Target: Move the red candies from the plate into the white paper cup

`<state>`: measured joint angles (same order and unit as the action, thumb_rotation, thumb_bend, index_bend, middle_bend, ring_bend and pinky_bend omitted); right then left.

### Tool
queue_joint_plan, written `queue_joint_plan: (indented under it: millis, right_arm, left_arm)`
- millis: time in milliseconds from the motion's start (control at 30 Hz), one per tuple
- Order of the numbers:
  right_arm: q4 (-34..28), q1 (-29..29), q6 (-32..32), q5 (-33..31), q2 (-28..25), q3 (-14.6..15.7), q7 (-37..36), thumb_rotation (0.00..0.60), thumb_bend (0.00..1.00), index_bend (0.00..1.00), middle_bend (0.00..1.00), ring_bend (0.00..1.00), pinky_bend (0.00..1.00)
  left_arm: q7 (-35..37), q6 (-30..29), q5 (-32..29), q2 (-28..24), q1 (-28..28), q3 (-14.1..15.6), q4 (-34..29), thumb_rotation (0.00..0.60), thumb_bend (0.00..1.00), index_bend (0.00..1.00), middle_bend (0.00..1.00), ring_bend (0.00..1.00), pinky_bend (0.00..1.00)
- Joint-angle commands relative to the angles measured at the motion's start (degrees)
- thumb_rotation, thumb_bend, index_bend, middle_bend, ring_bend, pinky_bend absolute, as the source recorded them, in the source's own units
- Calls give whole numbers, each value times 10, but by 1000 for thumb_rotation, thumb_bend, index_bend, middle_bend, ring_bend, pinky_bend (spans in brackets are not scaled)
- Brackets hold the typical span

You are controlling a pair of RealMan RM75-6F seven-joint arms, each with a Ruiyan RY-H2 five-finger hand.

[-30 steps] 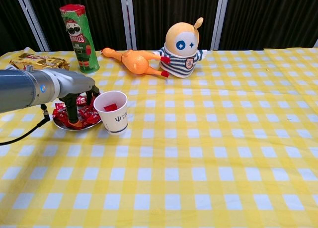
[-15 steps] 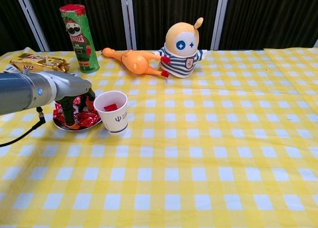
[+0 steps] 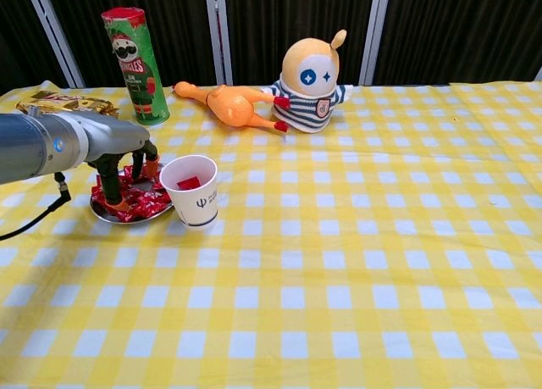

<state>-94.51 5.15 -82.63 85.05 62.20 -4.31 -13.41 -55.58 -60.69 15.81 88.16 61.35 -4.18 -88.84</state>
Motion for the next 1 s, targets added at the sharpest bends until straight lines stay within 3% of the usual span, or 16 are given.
queue_joint_plan:
  millis: [33,533,1000]
  right_arm:
    - [0,0,0,0,0,0,0,600,408,0,0,0,0]
    - [-1,1,1,-1,0,0,1,600,408,0,0,0,0]
    - [-1,-1,-4,2,1,0,1,600,409,0,0,0,0]
  left_arm:
    - [-1,1,2,-3,-1,1,-1,600,255,291,311,882,893]
    - [-21,8,-11,18,1,11,13,600,256,331,364,882,893]
    - [-23,7,-1,32,-6,16,30,600,419,439,498,885,893]
